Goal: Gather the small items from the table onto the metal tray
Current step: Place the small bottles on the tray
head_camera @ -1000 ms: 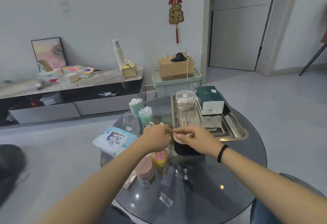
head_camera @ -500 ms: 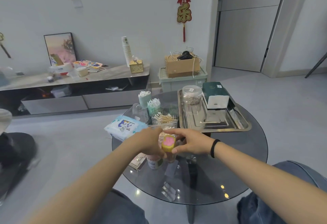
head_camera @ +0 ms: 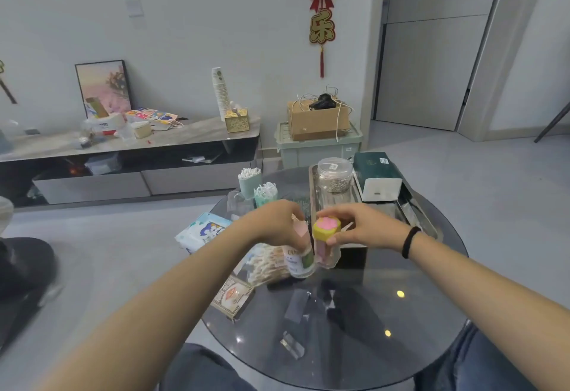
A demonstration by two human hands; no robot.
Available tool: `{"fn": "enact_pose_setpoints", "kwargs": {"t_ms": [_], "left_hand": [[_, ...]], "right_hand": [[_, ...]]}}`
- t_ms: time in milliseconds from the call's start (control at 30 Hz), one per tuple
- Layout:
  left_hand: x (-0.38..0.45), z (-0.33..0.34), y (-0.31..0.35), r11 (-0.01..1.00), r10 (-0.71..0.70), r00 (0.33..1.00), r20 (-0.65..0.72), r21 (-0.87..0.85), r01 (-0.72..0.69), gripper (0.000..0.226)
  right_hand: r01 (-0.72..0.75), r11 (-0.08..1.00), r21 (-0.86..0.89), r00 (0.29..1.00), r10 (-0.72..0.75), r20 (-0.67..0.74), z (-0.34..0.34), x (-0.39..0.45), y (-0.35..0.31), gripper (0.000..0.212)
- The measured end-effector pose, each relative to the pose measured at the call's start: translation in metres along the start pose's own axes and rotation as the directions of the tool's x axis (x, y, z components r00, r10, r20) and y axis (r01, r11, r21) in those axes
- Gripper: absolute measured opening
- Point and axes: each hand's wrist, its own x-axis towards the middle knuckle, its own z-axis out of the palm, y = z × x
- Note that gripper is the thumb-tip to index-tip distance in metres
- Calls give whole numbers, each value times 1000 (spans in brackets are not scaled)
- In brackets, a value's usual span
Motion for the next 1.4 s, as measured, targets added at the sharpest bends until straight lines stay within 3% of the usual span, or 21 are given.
{"fn": "enact_pose_setpoints", "kwargs": {"t_ms": [100, 267, 500, 600, 867, 1000, 1167, 1267, 1400], "left_hand": [[38, -14, 16, 997, 51, 995, -86, -46, -55, 49], [116, -18, 29, 988, 106, 980, -170, -91, -122, 48], [205, -4, 15, 995, 90, 982, -164, -35, -97, 47], [224, 6, 6, 992, 111, 977, -183, -42, -120, 49], [244, 14, -3, 987, 155, 965, -212, -4, -160, 53], [245, 17, -4, 987, 149, 965, -215, -27, -158, 54], [238, 18, -4, 984, 126, 969, -210, -96, -149, 63], [227, 9, -8, 978, 117, 969, -216, -143, -150, 70], [209, -12, -31, 989, 63, 958, -279, -108, -96, 57]], "right_hand": [[-30, 998, -56, 993, 24, -119, -34, 11, 8, 57], [-123, 977, -172, 961, 74, -268, -73, 43, 37, 61], [-213, 948, -235, 930, 123, -346, -80, 108, 80, 46], [-270, 862, -429, 926, 109, -362, -73, 126, 97, 42], [-338, 716, -611, 889, 29, -457, -75, 153, 117, 47], [-338, 680, -651, 892, 9, -453, -73, 152, 127, 52], [-307, 710, -634, 909, 22, -416, -73, 148, 123, 61], [-248, 734, -632, 911, -44, -409, -71, 148, 108, 62], [-99, 779, -619, 942, -128, -311, -64, 158, 78, 54]]}}
